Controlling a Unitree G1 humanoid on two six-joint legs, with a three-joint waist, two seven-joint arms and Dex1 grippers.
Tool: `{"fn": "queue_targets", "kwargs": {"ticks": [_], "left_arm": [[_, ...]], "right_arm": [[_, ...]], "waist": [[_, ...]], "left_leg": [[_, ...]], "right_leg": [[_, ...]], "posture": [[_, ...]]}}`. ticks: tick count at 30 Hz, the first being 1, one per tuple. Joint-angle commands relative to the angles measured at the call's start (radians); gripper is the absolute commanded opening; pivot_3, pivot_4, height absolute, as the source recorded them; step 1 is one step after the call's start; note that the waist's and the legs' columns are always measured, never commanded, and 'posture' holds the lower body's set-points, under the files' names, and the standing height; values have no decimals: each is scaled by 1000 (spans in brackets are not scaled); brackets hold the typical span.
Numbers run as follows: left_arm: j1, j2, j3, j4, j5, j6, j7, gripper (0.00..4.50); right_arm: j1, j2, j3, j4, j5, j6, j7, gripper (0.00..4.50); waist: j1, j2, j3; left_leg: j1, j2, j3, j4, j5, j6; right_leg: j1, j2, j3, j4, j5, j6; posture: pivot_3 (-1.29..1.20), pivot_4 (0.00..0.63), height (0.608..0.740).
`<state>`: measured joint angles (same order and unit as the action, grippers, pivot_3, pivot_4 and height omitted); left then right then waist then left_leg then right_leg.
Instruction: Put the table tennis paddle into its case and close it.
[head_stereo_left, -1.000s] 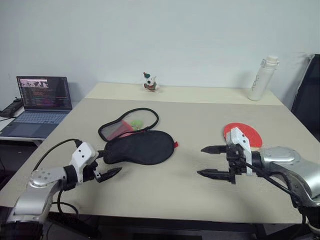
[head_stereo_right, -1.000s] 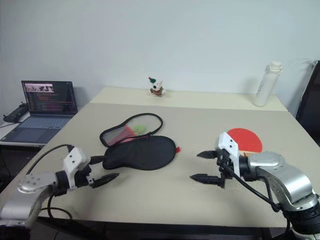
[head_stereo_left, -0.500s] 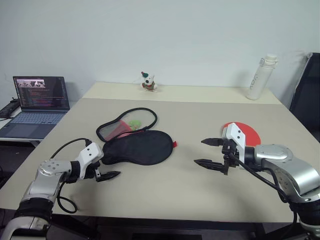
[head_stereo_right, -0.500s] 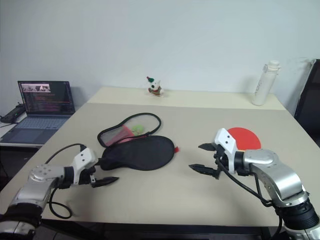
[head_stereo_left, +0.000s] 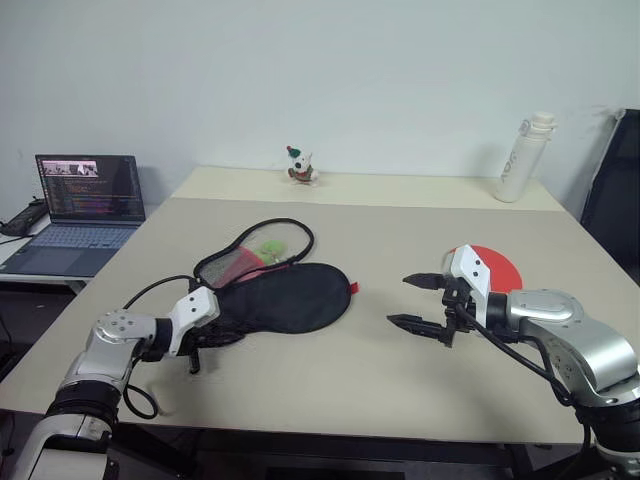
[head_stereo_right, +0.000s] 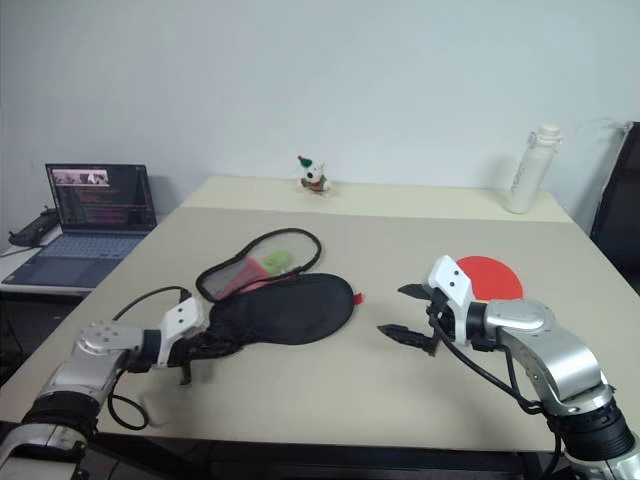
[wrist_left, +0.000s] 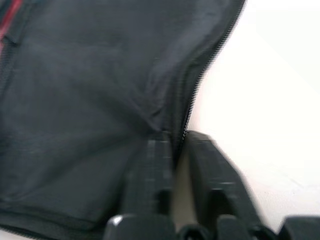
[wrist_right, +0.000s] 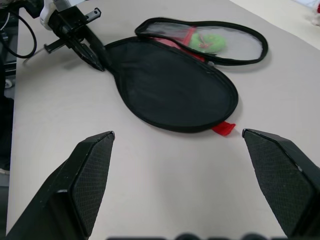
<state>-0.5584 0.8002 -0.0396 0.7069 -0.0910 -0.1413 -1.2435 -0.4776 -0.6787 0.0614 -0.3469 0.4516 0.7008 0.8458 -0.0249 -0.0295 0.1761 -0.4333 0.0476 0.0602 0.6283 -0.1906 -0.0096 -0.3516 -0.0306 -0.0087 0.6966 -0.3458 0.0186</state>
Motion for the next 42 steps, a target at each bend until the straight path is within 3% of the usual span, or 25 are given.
{"fn": "queue_targets", "kwargs": {"ticks": [1,6,9,12,18,20,23,27,35,42], "left_arm": [[43,-42,-9,-110,-24,84,12,35],[109,-199,-34,-449,-92,377,144,35],[93,-311,-70,-551,-102,522,226,35],[26,-432,-125,-540,-83,600,290,35],[-93,-556,-158,-406,-39,590,389,35],[-107,-578,-158,-393,-45,587,399,517],[-93,-570,-165,-425,-47,577,384,1435],[-19,-484,-124,-576,-123,628,304,2845],[126,-279,84,-710,-270,628,242,2845],[175,-191,204,-727,-321,623,262,2845]], "right_arm": [[2,-3,-31,-9,0,-23,-9,4500],[-2,-17,-47,11,-3,-27,-6,4500],[-1,-33,-54,24,-7,-38,4,4500],[3,-58,-59,35,-8,-50,19,4500],[15,-94,-68,27,0,-49,36,4500],[20,-103,-73,33,-17,-47,19,4500],[23,-101,-76,37,-15,1,-20,4500],[17,-60,-80,39,17,145,-109,4500],[-43,105,-22,110,-26,278,-286,4500],[-98,273,-3,269,-69,351,-421,4500]], "waist": [[1,0,0],[24,0,0],[31,-1,0],[33,-1,1],[17,-1,1],[16,-1,1],[16,-1,1],[11,-1,1],[-2,-1,1],[-1,-1,1]], "left_leg": [[0,0,0,0,0,0],[-1,-3,0,0,0,0],[-1,-4,-1,2,0,0],[-1,-4,-1,2,0,1],[-1,-3,0,1,1,1],[-1,-3,0,1,1,1],[-1,-2,0,0,1,0],[-1,-1,0,0,3,-4],[-1,-1,-1,-1,3,-4],[-1,-2,-1,-2,2,-3]], "right_leg": [[0,0,0,0,0,0],[1,-4,-1,-1,0,1],[2,-5,-2,-2,0,1],[2,-4,-2,-1,0,1],[1,-1,0,-1,0,1],[1,0,0,-1,0,1],[1,0,0,-2,0,1],[1,0,1,-3,0,1],[1,0,0,-2,-1,0],[0,-1,0,-2,-1,0]], "posture": [[0,150,740],[0,150,740],[0,150,740],[0,150,740],[0,150,740],[0,150,740],[0,150,740],[0,150,740],[0,150,740],[0,150,740]]}}
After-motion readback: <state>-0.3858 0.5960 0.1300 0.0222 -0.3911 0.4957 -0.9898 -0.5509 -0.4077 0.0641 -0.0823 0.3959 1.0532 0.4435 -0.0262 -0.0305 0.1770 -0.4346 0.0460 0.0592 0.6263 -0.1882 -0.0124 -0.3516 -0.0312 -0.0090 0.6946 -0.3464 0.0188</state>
